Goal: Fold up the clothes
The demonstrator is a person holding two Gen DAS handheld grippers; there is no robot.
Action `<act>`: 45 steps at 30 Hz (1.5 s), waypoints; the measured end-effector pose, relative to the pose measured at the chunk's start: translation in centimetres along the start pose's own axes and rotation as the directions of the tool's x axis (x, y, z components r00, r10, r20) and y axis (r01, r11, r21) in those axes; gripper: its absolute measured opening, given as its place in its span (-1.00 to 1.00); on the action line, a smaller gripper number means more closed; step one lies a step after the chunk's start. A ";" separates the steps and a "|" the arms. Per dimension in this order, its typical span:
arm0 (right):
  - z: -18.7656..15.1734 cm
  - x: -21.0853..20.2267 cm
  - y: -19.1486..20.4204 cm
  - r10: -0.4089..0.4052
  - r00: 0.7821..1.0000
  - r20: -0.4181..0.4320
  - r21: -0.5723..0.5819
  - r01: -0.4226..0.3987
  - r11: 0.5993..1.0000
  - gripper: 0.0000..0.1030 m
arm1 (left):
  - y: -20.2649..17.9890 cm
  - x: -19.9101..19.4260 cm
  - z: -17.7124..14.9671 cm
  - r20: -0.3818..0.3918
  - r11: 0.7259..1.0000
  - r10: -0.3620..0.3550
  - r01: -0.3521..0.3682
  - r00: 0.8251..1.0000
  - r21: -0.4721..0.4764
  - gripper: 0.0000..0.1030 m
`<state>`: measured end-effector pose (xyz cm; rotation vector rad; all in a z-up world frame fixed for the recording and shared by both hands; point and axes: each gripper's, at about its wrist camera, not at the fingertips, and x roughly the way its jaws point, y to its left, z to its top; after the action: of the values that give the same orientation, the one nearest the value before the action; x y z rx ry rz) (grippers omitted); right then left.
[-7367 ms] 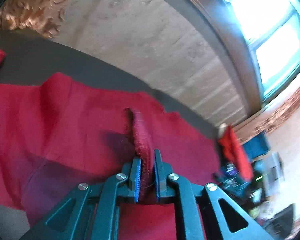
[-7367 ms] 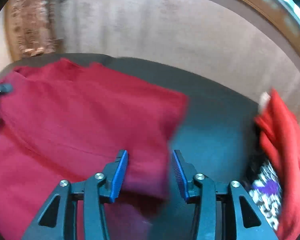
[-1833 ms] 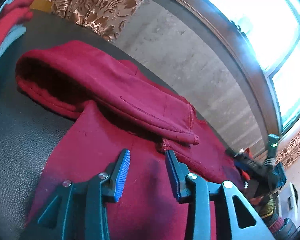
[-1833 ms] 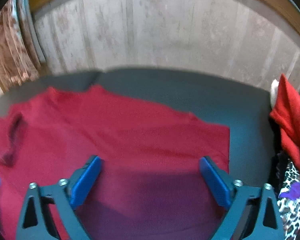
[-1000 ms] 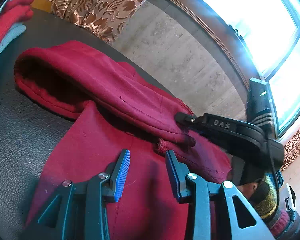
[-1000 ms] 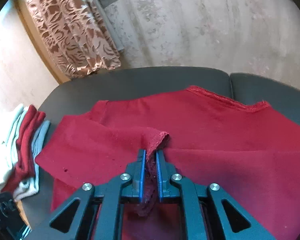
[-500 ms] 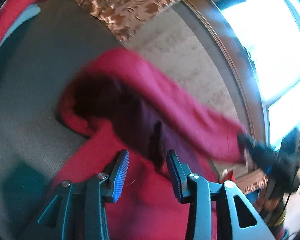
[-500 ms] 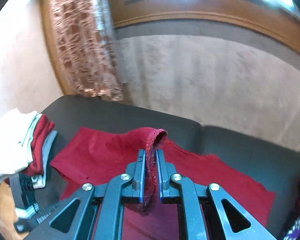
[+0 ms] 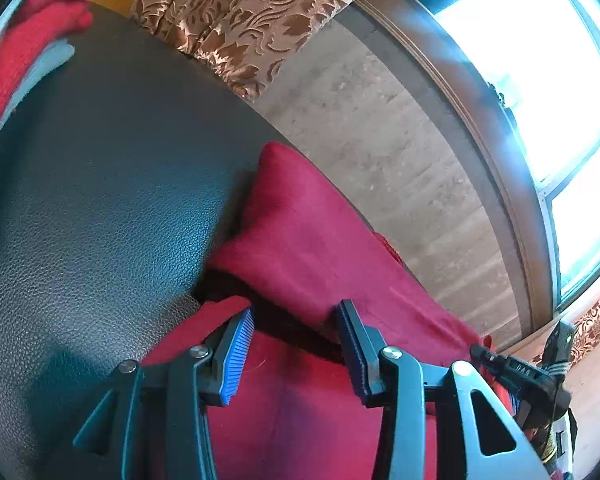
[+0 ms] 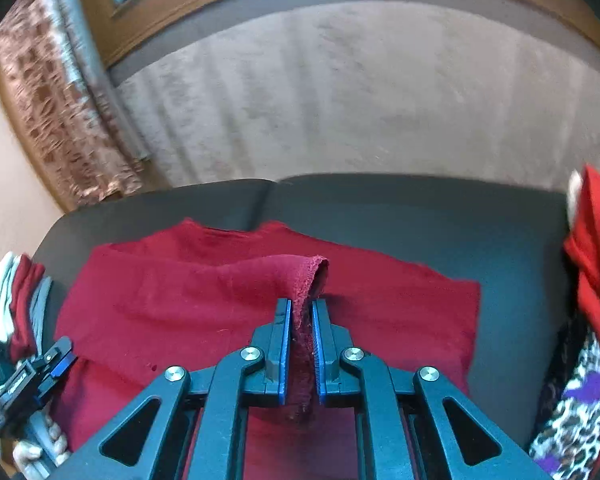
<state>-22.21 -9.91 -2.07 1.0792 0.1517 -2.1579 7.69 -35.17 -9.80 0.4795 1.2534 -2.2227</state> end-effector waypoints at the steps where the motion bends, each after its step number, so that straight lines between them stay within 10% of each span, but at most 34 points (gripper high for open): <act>1: -0.4 0.2 -0.7 0.000 1.000 -0.009 0.019 0.001 1.000 -0.80 | -0.1 0.2 0.2 -0.007 1.000 -0.004 0.004 1.000 -0.004 -0.11; 9: -3.1 1.9 -5.6 -0.003 0.998 -0.060 0.172 0.013 0.985 -0.80 | 0.2 0.7 0.1 -0.003 0.994 -0.089 0.088 0.996 -0.062 0.05; 13: -4.1 1.6 -7.7 0.188 0.982 -0.001 0.330 -0.177 0.927 -0.65 | -1.4 1.4 -0.6 -0.027 0.998 -0.015 0.017 1.000 0.056 0.06; 15: -4.5 1.6 -7.7 0.269 0.963 0.018 0.358 -0.258 0.897 -0.16 | -1.4 1.4 -0.7 -0.027 0.998 -0.005 0.007 1.000 0.064 0.06; 19: -4.7 1.6 -6.5 0.289 0.957 0.028 0.332 -0.282 0.900 0.05 | -1.3 1.2 -0.7 -0.023 0.998 -0.001 0.002 1.000 0.069 0.06; 26: -3.7 3.2 -1.8 0.155 0.988 -0.025 0.113 -0.151 0.982 0.01 | -1.1 1.1 -0.5 -0.018 0.997 0.001 0.001 1.000 0.074 0.06; 29: -3.7 3.5 0.7 0.049 0.998 -0.034 -0.039 -0.050 0.998 -0.69 | -1.0 1.2 -0.3 -0.022 0.997 0.001 0.000 1.000 0.074 0.06; 32: -3.6 2.1 2.6 -0.017 1.000 -0.004 -0.160 0.016 0.987 -0.83 | -1.2 1.1 0.4 -0.049 0.998 0.011 -0.008 0.999 0.059 0.07; 41: -3.3 -1.1 -1.0 -0.110 0.994 0.022 -0.069 0.111 0.991 -0.83 | 1.6 -1.0 2.2 -0.033 0.990 -0.116 0.114 0.993 -0.079 0.07; 45: -5.3 1.2 -2.9 -0.028 0.999 -0.041 0.058 0.031 0.998 -0.73 | 0.4 -1.7 0.3 -0.063 0.998 -0.011 0.015 0.998 0.063 0.07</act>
<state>-21.09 -6.38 -6.96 1.1612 0.1240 -2.1798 9.27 -35.15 -9.01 0.5707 1.2231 -2.2804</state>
